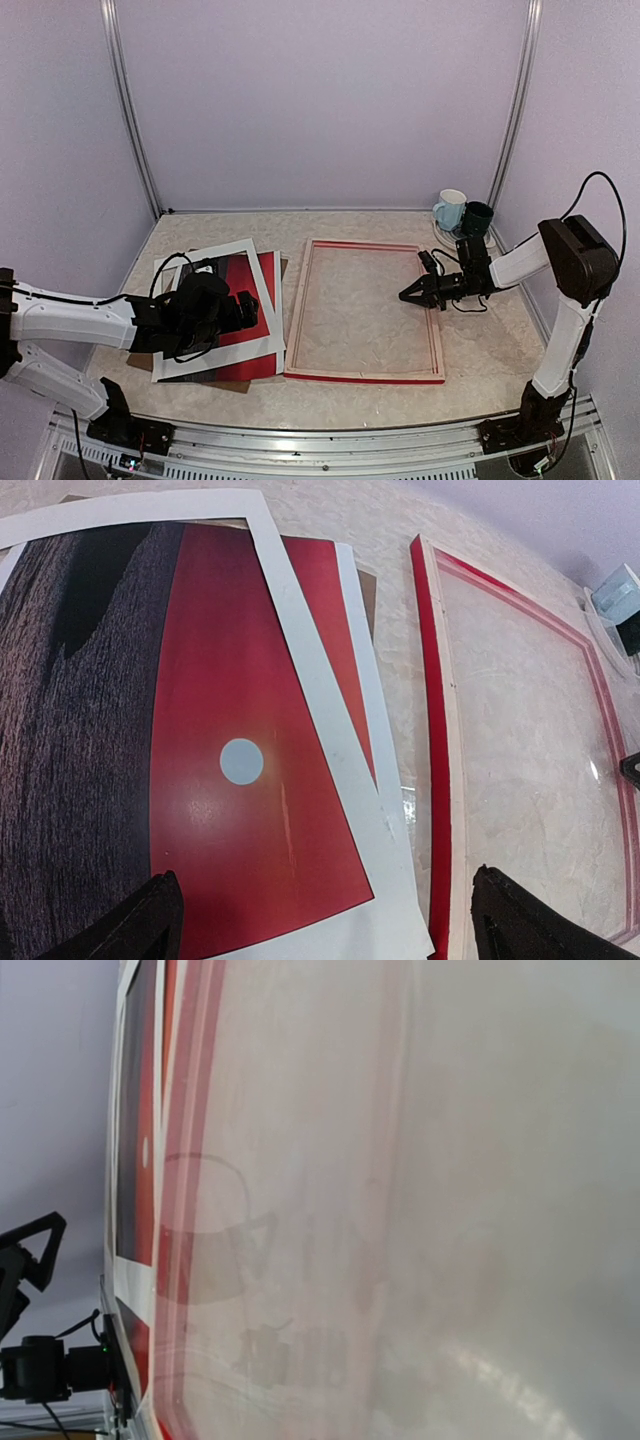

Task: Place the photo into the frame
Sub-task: Place the glass panel at the frame body.

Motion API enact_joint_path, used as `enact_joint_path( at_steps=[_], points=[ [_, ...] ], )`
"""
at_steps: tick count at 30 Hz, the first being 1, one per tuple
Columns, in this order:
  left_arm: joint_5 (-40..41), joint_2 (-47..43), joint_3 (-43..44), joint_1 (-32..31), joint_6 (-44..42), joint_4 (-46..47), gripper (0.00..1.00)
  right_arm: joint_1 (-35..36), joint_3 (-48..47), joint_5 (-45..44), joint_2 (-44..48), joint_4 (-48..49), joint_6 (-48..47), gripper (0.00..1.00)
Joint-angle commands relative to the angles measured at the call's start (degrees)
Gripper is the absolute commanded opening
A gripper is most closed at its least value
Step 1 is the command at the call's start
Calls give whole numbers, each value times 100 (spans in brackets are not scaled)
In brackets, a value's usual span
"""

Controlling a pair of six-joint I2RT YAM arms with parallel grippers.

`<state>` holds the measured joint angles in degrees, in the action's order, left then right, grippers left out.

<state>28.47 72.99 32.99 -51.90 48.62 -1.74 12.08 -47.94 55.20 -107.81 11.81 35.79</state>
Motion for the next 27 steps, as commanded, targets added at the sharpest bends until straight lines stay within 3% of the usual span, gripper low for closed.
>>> enact_joint_path(
  at_steps=[1, 27],
  points=[
    [-19, -4, 32, -40, -2, 130, 99, -80, 4, 42, 15, -49, -82, 0],
    [-8, -13, -21, -43, 39, 130, 99, -118, 53, 54, 9, -25, -93, 0]
  ],
)
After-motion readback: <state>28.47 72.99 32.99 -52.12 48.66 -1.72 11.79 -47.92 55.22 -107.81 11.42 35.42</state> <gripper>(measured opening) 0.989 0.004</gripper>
